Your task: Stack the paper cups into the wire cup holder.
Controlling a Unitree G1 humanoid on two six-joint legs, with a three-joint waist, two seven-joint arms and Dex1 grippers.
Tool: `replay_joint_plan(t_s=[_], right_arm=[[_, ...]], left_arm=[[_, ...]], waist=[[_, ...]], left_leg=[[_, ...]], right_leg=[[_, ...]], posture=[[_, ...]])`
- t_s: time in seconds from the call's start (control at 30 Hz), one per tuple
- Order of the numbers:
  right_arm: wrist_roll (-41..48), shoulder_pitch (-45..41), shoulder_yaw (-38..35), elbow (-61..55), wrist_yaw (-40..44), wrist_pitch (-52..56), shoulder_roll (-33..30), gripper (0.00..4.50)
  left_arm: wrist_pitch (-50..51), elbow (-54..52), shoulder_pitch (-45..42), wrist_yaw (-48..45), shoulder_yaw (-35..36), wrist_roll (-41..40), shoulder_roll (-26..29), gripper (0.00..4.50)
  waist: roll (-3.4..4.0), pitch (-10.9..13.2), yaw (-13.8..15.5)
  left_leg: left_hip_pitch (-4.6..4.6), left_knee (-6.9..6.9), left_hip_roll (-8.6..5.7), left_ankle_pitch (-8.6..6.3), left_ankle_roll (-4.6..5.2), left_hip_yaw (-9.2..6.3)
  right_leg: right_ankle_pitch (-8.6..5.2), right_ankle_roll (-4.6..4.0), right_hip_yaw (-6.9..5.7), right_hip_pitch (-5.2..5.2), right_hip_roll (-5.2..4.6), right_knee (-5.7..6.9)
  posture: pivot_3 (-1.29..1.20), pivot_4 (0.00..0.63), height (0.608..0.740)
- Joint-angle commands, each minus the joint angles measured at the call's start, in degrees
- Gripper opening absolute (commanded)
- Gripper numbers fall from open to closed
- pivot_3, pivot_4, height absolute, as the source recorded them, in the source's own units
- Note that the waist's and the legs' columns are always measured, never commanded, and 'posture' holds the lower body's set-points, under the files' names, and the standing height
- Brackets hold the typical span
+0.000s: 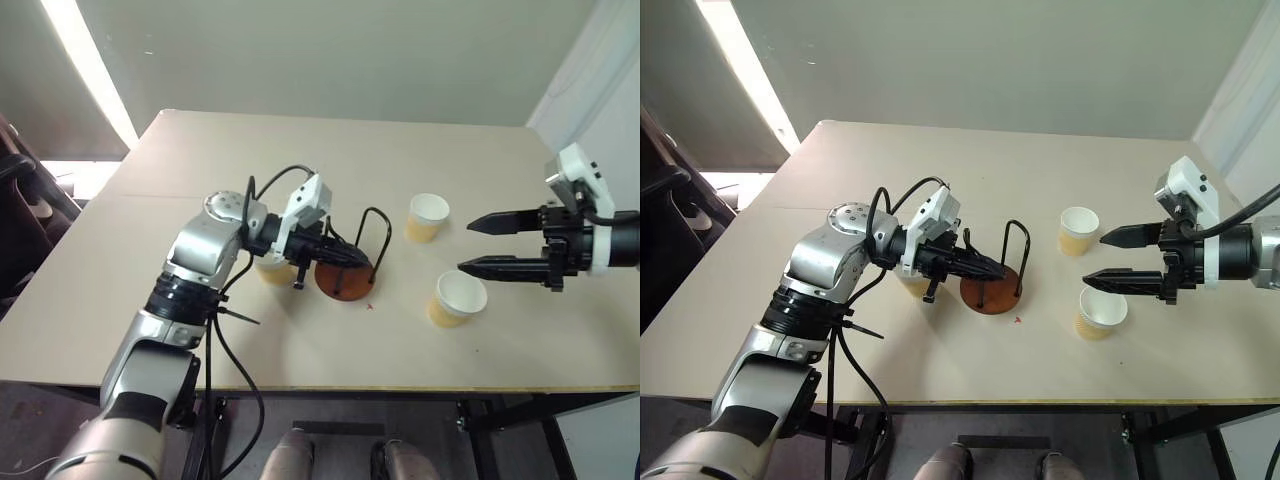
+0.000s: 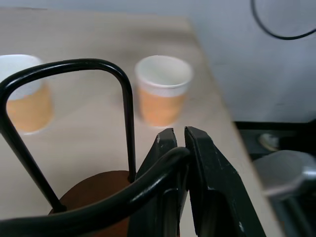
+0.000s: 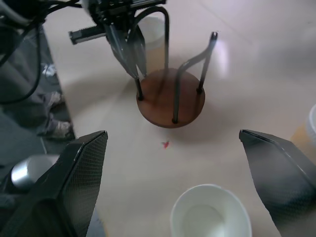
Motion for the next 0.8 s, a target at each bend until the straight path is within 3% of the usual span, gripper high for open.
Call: replay_joint_plan(t_s=[0.03, 0.37, 0.53, 0.8], right_arm=[[1.4, -0.3, -2.8, -1.1, 0.1, -0.2, -1.4, 4.45], [1.8, -0.2, -2.3, -2.0, -1.3, -0.4, -0.5, 4.45], [1.9, -0.3, -1.7, -2.1, -2.0, -0.7, -0.1, 4.45], [1.7, -0.8, -0.9, -1.9, -2.1, -1.1, 0.2, 4.45]], left_arm=[[0.9, -4.0, 1.2, -2.2, -1.2, -1.6, 0.9, 0.04], [-4.1, -4.6, 5.7, -1.7, -5.6, 1.5, 0.1, 0.04], [-8.6, -2.1, 6.0, -0.4, -6.7, 4.2, -0.4, 1.52], [-11.8, -0.4, 5.1, 0.3, -6.2, 5.4, -1.0, 4.38]], waist=[[0.0, 0.0, 0.0], [0.0, 0.0, 0.0], [0.0, 0.0, 0.0], [0.0, 0.0, -0.1]], left_leg=[[0.02, 0.0, 0.0, 0.0, 0.01, 0.02], [0.04, 0.01, 0.02, -0.06, 0.11, -0.03], [0.14, 0.01, 0.0, -0.13, 0.24, -0.02], [0.18, 0.09, -0.27, -0.27, 0.55, 0.09]], right_leg=[[-0.01, 0.01, 0.04, 0.0, 0.0, 0.0], [-0.04, 0.1, 0.14, 0.0, -0.02, 0.01], [-0.05, 0.3, 0.55, 0.0, 0.01, 0.02], [-0.11, 0.66, 1.17, 0.0, -0.05, -0.04]], posture=[[0.0, 0.15, 0.74], [0.0, 0.15, 0.74], [0.0, 0.15, 0.74], [0.0, 0.15, 0.74]])
